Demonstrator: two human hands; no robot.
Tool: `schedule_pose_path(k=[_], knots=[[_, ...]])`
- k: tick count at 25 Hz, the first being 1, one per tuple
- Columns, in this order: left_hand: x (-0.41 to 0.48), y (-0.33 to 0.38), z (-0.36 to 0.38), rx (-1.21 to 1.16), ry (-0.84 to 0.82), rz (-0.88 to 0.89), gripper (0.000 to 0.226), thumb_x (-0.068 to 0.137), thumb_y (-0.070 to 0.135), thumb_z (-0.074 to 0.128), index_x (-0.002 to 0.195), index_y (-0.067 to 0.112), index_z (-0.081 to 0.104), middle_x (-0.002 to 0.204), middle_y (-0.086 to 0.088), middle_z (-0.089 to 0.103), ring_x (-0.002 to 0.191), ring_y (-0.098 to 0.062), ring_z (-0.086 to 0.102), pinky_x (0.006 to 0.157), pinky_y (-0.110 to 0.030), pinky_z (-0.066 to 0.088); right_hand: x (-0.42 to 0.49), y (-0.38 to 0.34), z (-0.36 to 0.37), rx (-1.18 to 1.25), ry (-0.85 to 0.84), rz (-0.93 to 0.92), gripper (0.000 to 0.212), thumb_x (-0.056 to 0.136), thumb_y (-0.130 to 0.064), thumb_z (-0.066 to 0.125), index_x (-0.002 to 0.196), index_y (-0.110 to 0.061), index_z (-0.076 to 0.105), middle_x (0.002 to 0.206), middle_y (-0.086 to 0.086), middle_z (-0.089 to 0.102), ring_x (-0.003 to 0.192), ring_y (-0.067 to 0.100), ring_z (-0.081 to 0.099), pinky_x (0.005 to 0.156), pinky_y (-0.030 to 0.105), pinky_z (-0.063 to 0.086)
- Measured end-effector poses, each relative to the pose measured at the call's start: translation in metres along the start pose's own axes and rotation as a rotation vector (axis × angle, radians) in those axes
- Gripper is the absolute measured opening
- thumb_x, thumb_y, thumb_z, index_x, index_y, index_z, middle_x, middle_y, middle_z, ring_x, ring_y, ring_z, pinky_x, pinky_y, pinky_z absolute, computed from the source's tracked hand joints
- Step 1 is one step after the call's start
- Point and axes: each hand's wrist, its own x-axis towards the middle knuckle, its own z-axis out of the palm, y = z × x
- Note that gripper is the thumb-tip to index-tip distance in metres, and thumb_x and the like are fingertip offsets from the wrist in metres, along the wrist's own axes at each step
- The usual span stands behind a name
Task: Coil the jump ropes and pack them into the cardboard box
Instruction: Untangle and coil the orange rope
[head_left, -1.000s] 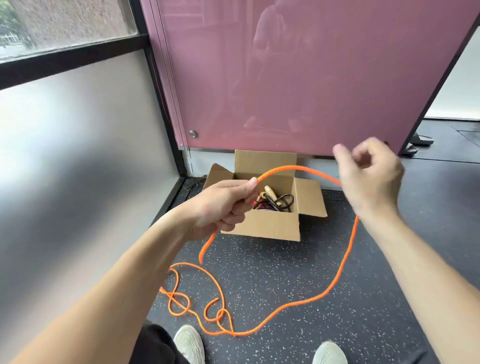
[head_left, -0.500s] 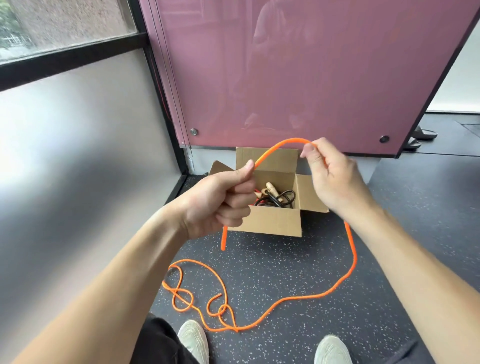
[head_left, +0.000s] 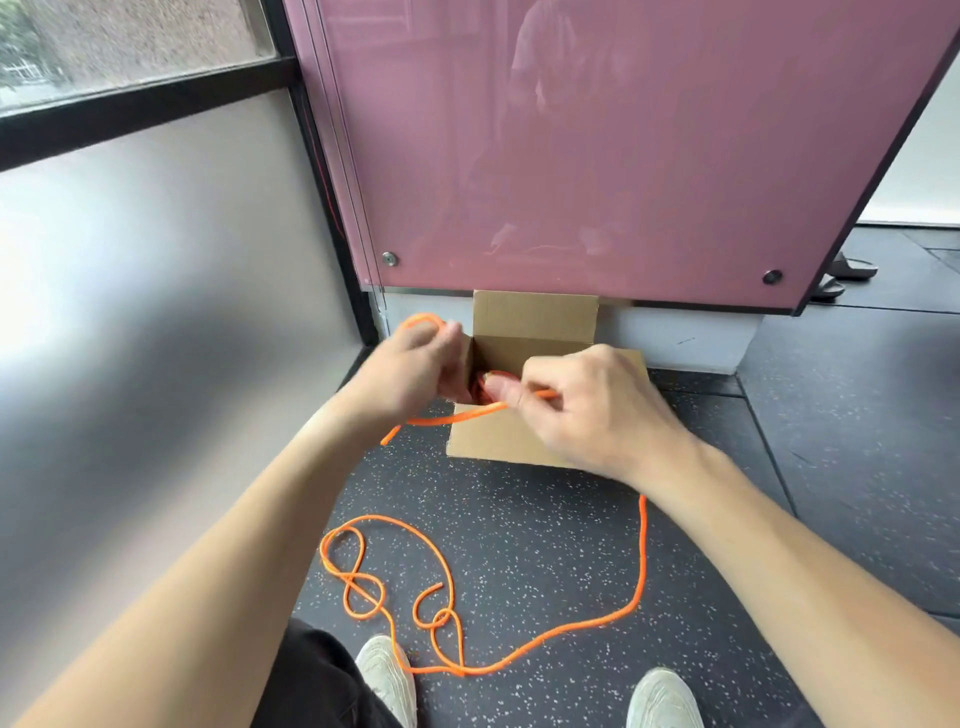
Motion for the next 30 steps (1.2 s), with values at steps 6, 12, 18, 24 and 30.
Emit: schedule_pose_path(k=[6, 12, 18, 24, 30], knots=[[-0.036, 0.035, 0.044, -0.201, -0.724, -0.133, 0.052, 0.108, 0.046, 0.023, 0.07, 0.017, 0.044, 0.052, 0.002, 0.022, 0.047, -0.01, 0.014, 0.041, -0.021, 0.013, 0.015, 0.024, -0.022, -0.023, 0.518, 0.062, 0.063, 0.103, -0.038, 0.053, 0.05, -0.022, 0.022, 0.043, -0.012, 0.019, 0.041, 0.017, 0.024, 0.044, 0.031, 0.02], [-0.033, 0.054, 0.057, -1.065, -0.522, 0.115, 0.037, 0.108, 0.042, 0.021, 0.083, 0.022, 0.04, 0.06, 0.007, 0.019, 0.049, -0.009, 0.013, 0.046, -0.021, 0.019, 0.023, 0.023, 0.001, 0.154, 0.151, 0.485, 0.06, 0.105, -0.046, 0.032, 0.059, -0.013, 0.051, 0.062, 0.011, 0.059, 0.071, 0.037, 0.057, 0.064, 0.041, 0.036], [0.004, 0.034, 0.004, -0.919, 0.139, 0.26, 0.034, 0.11, 0.039, 0.026, 0.082, 0.023, 0.038, 0.06, 0.005, 0.025, 0.051, -0.012, 0.019, 0.054, -0.025, 0.027, 0.005, -0.026, 0.042, 0.159, -0.221, 0.038, 0.055, 0.099, -0.059, 0.027, 0.063, -0.022, 0.045, 0.065, 0.008, 0.062, 0.074, 0.04, 0.058, 0.073, 0.043, 0.05], [0.013, 0.011, 0.005, -0.055, 0.095, 0.102, 0.051, 0.105, 0.037, 0.037, 0.064, 0.011, 0.056, 0.05, -0.008, 0.06, 0.051, -0.024, 0.056, 0.063, -0.036, 0.049, 0.011, 0.0, 0.004, -0.061, 0.15, 0.001, 0.055, 0.097, -0.04, 0.054, 0.052, -0.02, 0.03, 0.046, 0.01, 0.052, 0.048, 0.038, 0.044, 0.046, 0.031, 0.032], [-0.027, 0.038, 0.057, -0.043, -0.619, -0.082, 0.057, 0.103, 0.058, 0.013, 0.07, 0.019, 0.04, 0.048, 0.001, 0.027, 0.045, -0.011, 0.018, 0.042, -0.023, 0.015, 0.019, 0.031, -0.031, -0.155, 0.532, 0.045, 0.056, 0.1, -0.03, 0.052, 0.052, -0.021, 0.026, 0.045, -0.008, 0.022, 0.042, 0.023, 0.03, 0.049, 0.029, 0.019]])
